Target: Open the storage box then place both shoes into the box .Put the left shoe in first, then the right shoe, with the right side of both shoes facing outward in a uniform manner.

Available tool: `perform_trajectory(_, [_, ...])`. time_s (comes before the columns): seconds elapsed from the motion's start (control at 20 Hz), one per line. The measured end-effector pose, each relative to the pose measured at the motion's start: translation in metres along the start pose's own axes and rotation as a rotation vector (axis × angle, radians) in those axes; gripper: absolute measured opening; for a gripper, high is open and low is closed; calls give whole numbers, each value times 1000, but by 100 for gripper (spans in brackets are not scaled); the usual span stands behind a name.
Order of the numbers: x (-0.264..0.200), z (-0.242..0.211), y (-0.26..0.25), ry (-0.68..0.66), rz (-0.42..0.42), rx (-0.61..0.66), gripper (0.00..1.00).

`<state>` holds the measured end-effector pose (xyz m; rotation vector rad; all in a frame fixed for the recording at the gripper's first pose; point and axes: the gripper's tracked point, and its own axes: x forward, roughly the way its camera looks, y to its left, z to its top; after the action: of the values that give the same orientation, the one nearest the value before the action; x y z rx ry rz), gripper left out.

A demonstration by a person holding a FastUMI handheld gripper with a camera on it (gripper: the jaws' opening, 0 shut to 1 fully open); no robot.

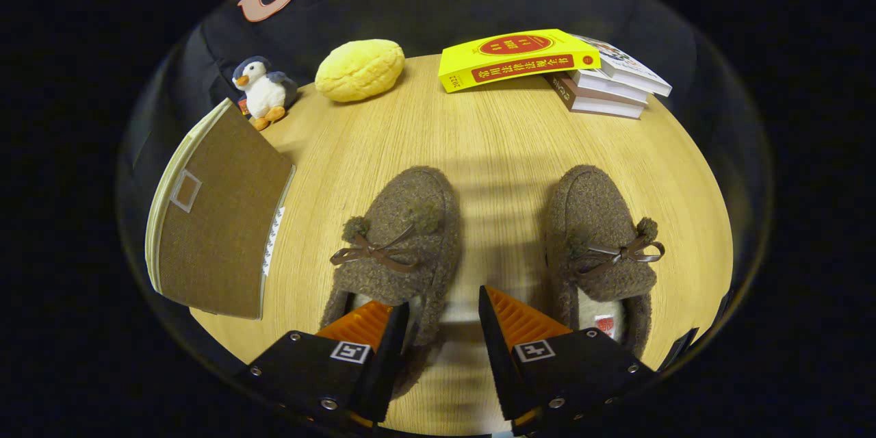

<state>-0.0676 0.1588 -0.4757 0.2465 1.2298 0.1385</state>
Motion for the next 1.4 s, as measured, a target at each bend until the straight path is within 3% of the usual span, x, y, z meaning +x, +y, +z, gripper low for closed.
perform_trajectory(0.2, [4, -4, 16, 60, 56, 49, 32])
perform_trajectory(0.25, [4, -3, 12, 56, 41, 56, 21])
perform_trajectory(0.4, [0, -3, 17, 80, 65, 114, 5])
perform_trajectory(0.9, [-69, 56, 63, 5, 119, 91, 2])
perform_trajectory(1.2, [-135, 114, 135, -84, 197, 38, 2])
perform_trajectory(1.4, [-154, 135, 195, -95, 267, 23, 2])
